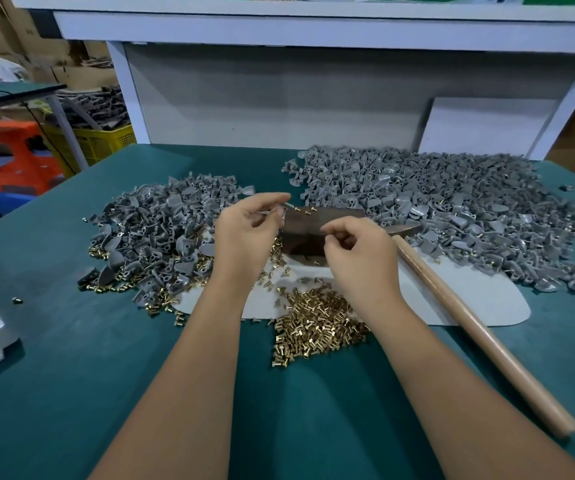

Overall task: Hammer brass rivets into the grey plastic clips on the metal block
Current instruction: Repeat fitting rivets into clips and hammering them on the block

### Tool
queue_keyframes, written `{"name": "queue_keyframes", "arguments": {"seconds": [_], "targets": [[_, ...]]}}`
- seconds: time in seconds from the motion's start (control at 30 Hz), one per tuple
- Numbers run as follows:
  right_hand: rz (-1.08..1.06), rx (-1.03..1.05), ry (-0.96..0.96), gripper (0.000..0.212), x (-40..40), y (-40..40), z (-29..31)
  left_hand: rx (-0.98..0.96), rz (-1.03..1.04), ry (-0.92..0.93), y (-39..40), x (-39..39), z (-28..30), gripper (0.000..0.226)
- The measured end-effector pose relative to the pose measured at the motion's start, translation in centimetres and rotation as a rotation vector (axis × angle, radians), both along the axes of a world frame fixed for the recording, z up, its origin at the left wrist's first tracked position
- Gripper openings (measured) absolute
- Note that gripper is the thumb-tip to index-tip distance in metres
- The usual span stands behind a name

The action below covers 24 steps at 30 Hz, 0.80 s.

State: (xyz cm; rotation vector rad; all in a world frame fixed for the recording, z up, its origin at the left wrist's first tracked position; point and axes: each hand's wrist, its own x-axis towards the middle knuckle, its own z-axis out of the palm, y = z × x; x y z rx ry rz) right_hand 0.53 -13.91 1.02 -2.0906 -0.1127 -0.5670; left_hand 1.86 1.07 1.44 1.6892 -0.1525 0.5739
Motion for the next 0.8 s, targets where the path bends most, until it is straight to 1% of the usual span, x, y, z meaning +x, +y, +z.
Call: {"name": "queue_keyframes", "arguments": {"seconds": [0.1, 0.17, 0.23, 0.3, 0.4, 0.5, 0.57, 0.63, 0.73, 0.8], "targets": [[-0.034, 0.066, 0.001, 0.026, 0.4, -0.5, -0.2, -0.018, 0.022, 0.034, -0.2, 0.2, -0.1, 0.034], [-0.053, 0.101, 0.003, 0.026, 0.6, -0.7, -0.3, 0.011, 0.027, 0.046, -0.3, 0.3, -0.2, 0.037], [-0.070, 0.125, -0.007, 0.022, 0.8, -0.9, -0.3, 0.064, 0.037, 0.040, -0.5, 0.4, -0.1, 0.038], [-0.086, 0.125, -0.026, 0.025, 0.8, -1.0, -0.3, 0.133, 0.048, 0.030, -0.9, 0.6, 0.0, 0.039], [-0.106, 0.065, -0.044, 0.023, 1.0, -1.2, -0.2, 0.278, 0.075, 0.034, -2.3, 0.8, 0.1, 0.041], [-0.120, 0.031, -0.035, 0.017, 1.2, -1.5, -0.2, 0.434, 0.091, 0.035, -3.3, 1.1, -0.3, 0.029], [-0.134, 0.023, -0.037, 0.018, 1.3, -1.6, -0.1, 0.517, 0.106, 0.045, -3.7, 1.1, -0.7, 0.020], [-0.142, 0.023, -0.057, 0.022, 1.3, -1.5, -0.1, 0.586, 0.151, 0.037, -3.8, 1.3, -1.0, 0.019], [-0.198, -0.018, -0.096, 0.026, 1.5, -1.5, -0.1, 0.605, 0.191, -0.001, -3.8, 1.6, -1.3, 0.018], [-0.198, 0.024, -0.085, 0.027, 1.7, -1.7, -0.2, 0.586, 0.198, 0.011, -3.8, 1.6, -1.4, 0.017]]}}
